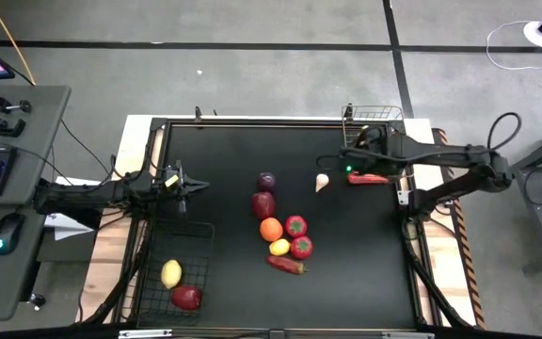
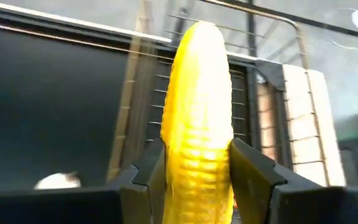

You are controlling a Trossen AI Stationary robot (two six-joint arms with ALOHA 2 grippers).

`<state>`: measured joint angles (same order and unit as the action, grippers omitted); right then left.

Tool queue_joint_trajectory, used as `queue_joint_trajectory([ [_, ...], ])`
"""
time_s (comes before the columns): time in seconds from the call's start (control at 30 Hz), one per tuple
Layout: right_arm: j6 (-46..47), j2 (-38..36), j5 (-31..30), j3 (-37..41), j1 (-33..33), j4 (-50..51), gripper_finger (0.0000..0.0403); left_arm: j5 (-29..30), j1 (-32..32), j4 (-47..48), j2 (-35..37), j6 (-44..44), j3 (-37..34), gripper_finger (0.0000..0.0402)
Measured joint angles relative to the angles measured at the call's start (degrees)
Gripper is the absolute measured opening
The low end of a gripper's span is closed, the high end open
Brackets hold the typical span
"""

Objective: Sort produce into baskets
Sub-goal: Put the corn into the right wire basket, then put the garlic into the right wire basket

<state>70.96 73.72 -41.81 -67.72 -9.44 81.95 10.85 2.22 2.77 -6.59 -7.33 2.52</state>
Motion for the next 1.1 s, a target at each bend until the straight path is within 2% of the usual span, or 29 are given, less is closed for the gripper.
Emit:
queue_joint_trajectory([
  [0.17, -3.12, -0.31, 1.33, 4.45, -5.99, -2.32, 0.0148, 0.00, 0.02, 0.02, 0.00, 0.00, 0.00, 0.0000],
  [0.3, -8.28, -0.31, 4.29, 6.87, -9.36, -6.53, 0.0197, 0.00, 0.00, 0.00, 0.00, 0.00, 0.00, 0.0000],
  [0.47, -13.75, -0.28, 4.28, 5.98, -11.34, -10.19, 0.0251, 0.00, 0.02, 0.01, 0.00, 0.00, 0.00, 0.0000],
  [0.6, -14.91, -0.31, 4.70, 3.89, -12.51, -11.21, 0.0266, 0.00, 0.00, 0.02, 0.00, 0.00, 0.00, 0.0000],
  [0.7, -14.54, -0.39, 10.86, 3.17, -12.98, -15.69, 0.0267, 0.00, 0.01, 0.02, 0.00, 0.00, 0.00, 0.0000],
  [0.87, -17.20, 0.97, 23.23, 3.81, -7.06, -34.37, 0.0267, 0.00, 0.00, -0.01, 0.00, 0.00, 0.00, 0.0000],
  [1.0, -9.54, 5.42, 21.95, 3.84, -0.83, -42.21, 0.0267, 0.00, 0.02, 0.02, 0.00, 0.00, 0.00, 0.0000],
  [1.1, -5.58, 10.81, 21.37, 3.89, 2.43, -44.21, 0.0267, 0.00, 0.01, 0.02, 0.00, 0.00, 0.00, 0.0000],
])
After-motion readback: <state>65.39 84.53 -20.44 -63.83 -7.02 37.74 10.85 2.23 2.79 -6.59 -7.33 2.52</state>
